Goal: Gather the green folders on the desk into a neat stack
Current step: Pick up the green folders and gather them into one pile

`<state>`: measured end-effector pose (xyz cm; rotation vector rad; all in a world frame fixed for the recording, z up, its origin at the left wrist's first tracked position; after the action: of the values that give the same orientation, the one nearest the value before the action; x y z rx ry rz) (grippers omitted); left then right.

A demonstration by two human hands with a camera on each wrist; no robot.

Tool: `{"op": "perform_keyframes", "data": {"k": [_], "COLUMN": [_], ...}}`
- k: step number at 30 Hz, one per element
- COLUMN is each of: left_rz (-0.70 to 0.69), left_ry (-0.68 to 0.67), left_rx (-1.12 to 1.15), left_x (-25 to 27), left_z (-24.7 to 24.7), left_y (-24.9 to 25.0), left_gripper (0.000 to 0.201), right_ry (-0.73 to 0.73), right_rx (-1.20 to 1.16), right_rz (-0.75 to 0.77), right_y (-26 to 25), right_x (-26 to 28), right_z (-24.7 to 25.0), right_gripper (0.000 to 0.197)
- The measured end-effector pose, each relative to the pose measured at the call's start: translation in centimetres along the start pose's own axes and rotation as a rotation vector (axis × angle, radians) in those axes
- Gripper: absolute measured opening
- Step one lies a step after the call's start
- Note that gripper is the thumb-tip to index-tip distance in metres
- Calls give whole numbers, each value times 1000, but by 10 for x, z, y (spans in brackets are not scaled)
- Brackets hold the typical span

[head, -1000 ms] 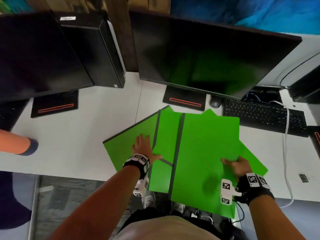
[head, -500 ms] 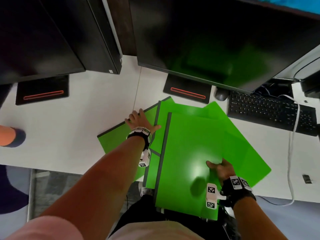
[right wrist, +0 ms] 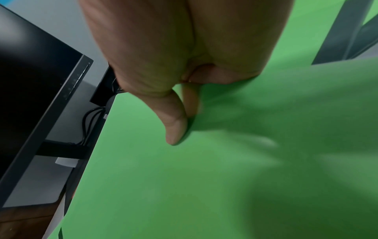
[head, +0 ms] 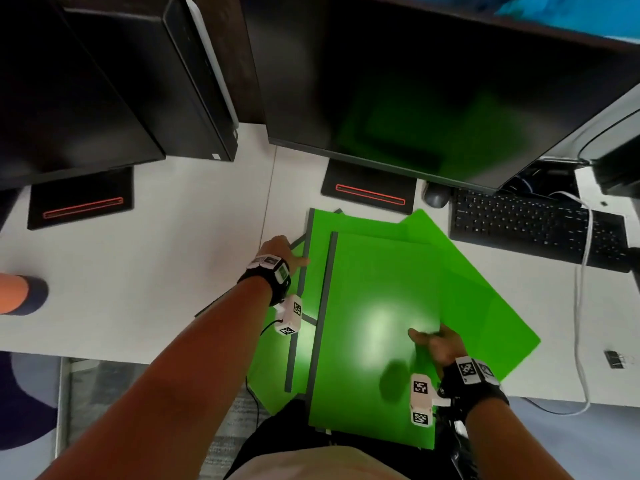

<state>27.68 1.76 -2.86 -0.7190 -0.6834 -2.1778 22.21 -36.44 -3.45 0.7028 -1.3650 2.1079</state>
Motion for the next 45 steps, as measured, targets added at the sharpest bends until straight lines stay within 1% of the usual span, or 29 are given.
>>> {"op": "perform_keyframes", "data": {"k": [1, 3, 5, 7, 10, 11, 14, 17, 19, 20, 21, 22, 23, 24, 25, 26, 27, 30, 32, 33, 35, 36, 38, 39, 40, 41, 42, 44, 45], "left_rz": [-5, -5, 1, -12, -60, -72, -83, -161, -187, -171, -150, -147, -175, -224, -281, -321, -352, -373, -350, -339, -309, -287, -253, -246, -234, -223, -212, -177, -157], "left_ry": [6, 41, 108, 161, 196, 210, 290, 381, 433, 456, 474, 480, 474, 442, 395, 340, 300, 209, 176, 161, 158, 166, 195, 218, 237, 245, 243, 219, 201], "left_rx": [17, 73, 143, 236, 365, 414, 546, 660, 702, 703, 711, 719, 748, 786, 811, 826, 836, 815, 793, 782, 762, 763, 761, 751, 733, 717, 710, 695, 696], "left_x": [2, 5, 7, 8, 17, 22, 45, 73, 93, 101, 110, 119, 127, 134, 138, 142, 144, 142, 136, 132, 127, 123, 118, 118, 116, 113, 113, 108, 106], "left_z": [4, 20, 40, 59, 85, 93, 123, 159, 182, 192, 201, 209, 214, 216, 214, 208, 200, 158, 121, 104, 80, 72, 64, 63, 62, 61, 60, 57, 55], "left_y": [-3, -12, -28, -46, -66, -71, -90, -111, -128, -137, -143, -146, -146, -142, -136, -126, -115, -78, -60, -53, -48, -48, -49, -48, -48, -48, -47, -49, -50], "left_gripper": [56, 49, 45, 42, 35, 35, 38, 24, 21, 28, 40, 48, 48, 42, 34, 31, 30, 28, 26, 26, 22, 19, 16, 16, 17, 18, 20, 23, 25], "right_ry": [1, 12, 14, 12, 2, 12, 27, 70, 89, 95, 110, 118, 134, 112, 94, 72, 63, 11, -61, -92, -122, -114, -165, -189, -168, -186, -202, -244, -246], "right_rx": [-17, -56, -111, -134, -183, -192, -206, -211, -174, -178, -170, -164, -144, -145, -174, -183, -196, -310, -323, -351, -360, -321, -251, -234, -206, -208, -219, -204, -180], "right_rz": [0, -9, -32, -50, -47, -49, -31, -8, 9, 33, 34, 43, 39, 64, 73, 102, 122, 222, 314, 334, 346, 366, 394, 400, 421, 400, 423, 453, 445], "right_y": [2, 3, 6, 6, 4, 1, -6, -8, -11, -12, -13, -14, -13, -17, -19, -26, -31, -61, -88, -99, -109, -113, -117, -120, -121, -122, -121, -121, -120], "right_x": [-1, 2, 3, 6, 8, 11, 16, 17, 19, 17, 19, 18, 16, 16, 14, 15, 15, 23, 35, 43, 48, 48, 53, 58, 59, 63, 63, 69, 71], "right_z": [1, 2, 5, 8, 8, 9, 12, 17, 21, 24, 27, 28, 29, 27, 24, 20, 17, -1, -12, -15, -18, -18, -19, -18, -18, -21, -24, -30, -31], "right_gripper": [20, 21, 21, 35, 67, 72, 63, 47, 52, 51, 50, 57, 66, 66, 53, 30, 17, 21, 12, 14, 27, 40, 71, 74, 68, 62, 61, 68, 66]}}
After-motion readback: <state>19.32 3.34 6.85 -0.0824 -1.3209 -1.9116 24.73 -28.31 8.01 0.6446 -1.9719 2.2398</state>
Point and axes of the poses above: each hand's wrist, its own x-axis away from the middle knuckle, its own z-axis out of the back of the hand, y = z × x, the point moved 7 cm from there along -x, towards the middle knuckle, and after that the axes turned 8 degrees about z, right-handed, at the moved point
